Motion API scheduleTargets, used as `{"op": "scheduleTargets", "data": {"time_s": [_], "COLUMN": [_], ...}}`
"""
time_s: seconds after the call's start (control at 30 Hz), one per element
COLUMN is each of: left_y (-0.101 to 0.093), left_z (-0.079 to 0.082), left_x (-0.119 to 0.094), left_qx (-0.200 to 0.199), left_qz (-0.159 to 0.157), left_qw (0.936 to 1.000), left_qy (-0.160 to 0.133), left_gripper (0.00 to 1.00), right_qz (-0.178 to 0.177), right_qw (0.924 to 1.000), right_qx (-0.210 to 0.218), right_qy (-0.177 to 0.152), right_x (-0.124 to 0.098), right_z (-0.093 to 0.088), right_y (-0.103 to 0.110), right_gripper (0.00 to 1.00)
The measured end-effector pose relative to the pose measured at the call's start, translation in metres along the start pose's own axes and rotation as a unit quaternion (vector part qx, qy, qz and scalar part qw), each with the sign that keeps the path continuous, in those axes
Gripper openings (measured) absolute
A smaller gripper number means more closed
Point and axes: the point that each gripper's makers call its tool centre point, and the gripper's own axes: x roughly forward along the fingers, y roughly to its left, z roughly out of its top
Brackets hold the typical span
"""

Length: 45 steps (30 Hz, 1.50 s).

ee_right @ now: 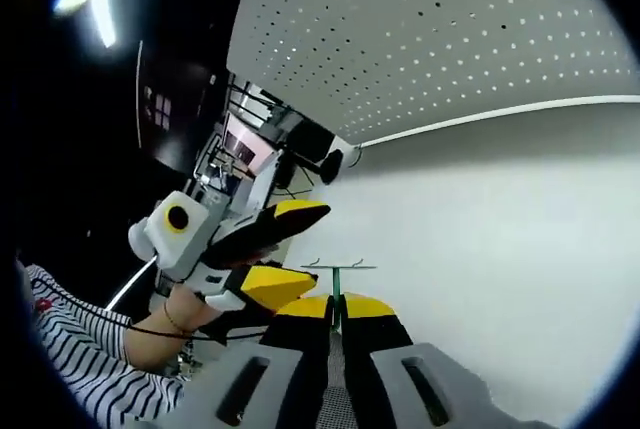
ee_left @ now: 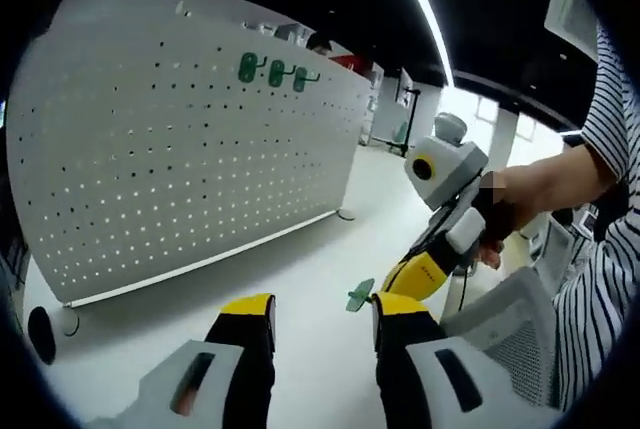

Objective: Insert the hook assembly into the mounting plate slot until the hook locks in place.

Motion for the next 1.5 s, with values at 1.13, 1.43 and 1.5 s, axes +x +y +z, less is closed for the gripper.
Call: {"op": "scheduleTargets", "data": {"time_s": [1.13, 1.43, 1.5], "left_y": [-0.026, 0.03, 0.039], "left_z": [-0.007, -0.023, -0.028], "left_x": [0.01, 0.0, -0.004], "left_qx": [0.017, -0.061, -0.093], "left_qz": [-0.073, 0.045, 0.063], "left_qw": [0.9965, 0.9936, 0.9892], "left_qy": [0.038, 0.083, 0.094], "left_gripper": [0.01, 0.01, 0.01], "right_qz": [0.015, -0.079, -0.102], "right_qw": [0.9993, 0.9769, 0.9631], "right_qx": [-0.033, -0.195, -0.247], "right_qy": [0.0, -0.033, -0.034], "right_x": [-0.001, -0.016, -0.017], "right_z": [-0.006, 0.021, 0.024], "right_y": [0.0, -0.006, -0.004], "right_gripper": [0.03, 0.12, 0.15]}}
